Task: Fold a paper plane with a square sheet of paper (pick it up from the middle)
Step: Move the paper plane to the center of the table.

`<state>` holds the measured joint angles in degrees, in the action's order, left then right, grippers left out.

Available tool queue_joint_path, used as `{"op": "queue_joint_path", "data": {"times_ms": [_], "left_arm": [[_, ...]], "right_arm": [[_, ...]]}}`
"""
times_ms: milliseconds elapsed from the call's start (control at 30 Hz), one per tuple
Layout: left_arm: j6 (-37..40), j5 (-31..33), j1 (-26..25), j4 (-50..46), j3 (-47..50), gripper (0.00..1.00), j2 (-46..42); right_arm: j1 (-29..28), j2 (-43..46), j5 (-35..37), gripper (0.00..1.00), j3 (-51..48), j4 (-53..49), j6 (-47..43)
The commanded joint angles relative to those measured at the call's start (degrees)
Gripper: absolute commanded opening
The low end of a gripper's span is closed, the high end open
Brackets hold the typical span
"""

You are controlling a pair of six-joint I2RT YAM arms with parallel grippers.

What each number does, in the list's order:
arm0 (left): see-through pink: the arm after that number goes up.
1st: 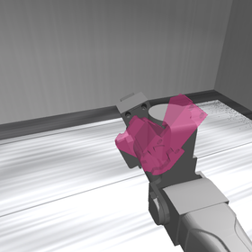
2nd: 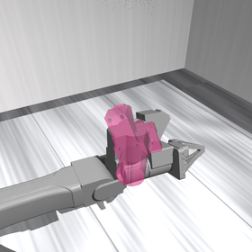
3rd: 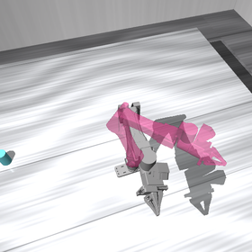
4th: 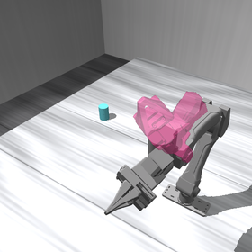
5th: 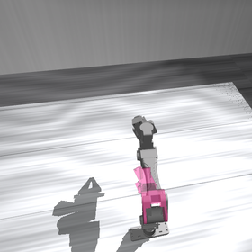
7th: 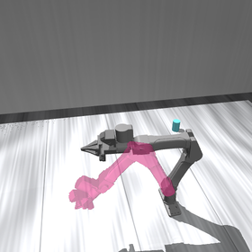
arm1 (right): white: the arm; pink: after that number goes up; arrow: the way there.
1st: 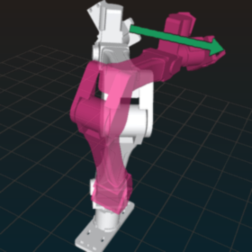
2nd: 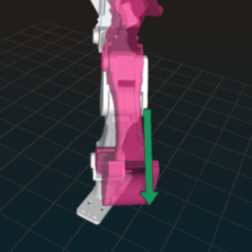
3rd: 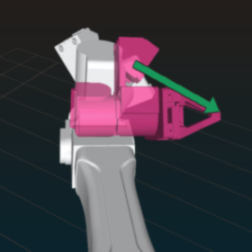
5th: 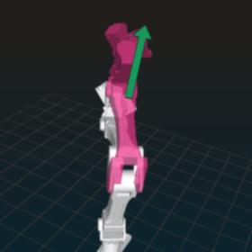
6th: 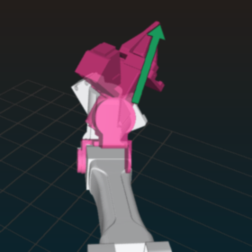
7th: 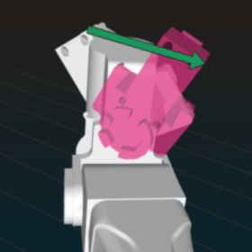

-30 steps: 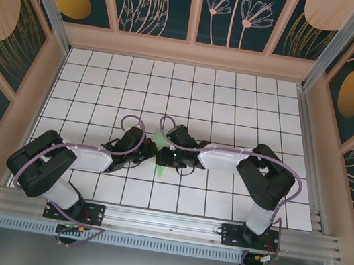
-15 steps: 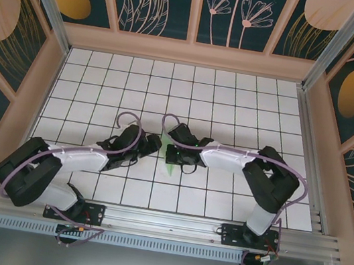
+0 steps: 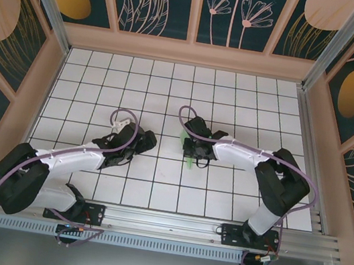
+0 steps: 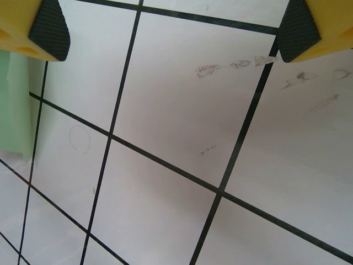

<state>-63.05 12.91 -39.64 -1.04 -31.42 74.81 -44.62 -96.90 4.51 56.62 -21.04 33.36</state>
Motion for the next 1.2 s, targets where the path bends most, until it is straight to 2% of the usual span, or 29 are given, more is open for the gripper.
{"op": "queue_joint_path", "data": {"times_ms": [0,500,633,867,1167], "left_arm": [[1.26,1.25,0.26,-2.3,-1.76,0.98,0.93],[1.7,0.3,0.26,-2.74,-2.16,0.99,2.62],[1.63,0.5,0.31,-2.87,-2.19,0.98,2.45],[1.77,1.24,0.27,-3.14,-2.33,0.98,2.41],[1.76,1.27,0.27,-3.61,-1.97,0.99,1.49]], "right_arm": [[0.98,-1.61,0.79,0.19,0.44,-1.53,0.21],[1.82,-4.83,-0.03,0.17,-0.02,1.88,0.9],[2.18,-5.22,0.7,0.11,0.86,1.46,0.8],[4.77,-6.63,3.81,0.09,7.0,1.76,-0.41],[9.36,-15.56,4.64,0.11,15.8,2.8,-5.47]]}}
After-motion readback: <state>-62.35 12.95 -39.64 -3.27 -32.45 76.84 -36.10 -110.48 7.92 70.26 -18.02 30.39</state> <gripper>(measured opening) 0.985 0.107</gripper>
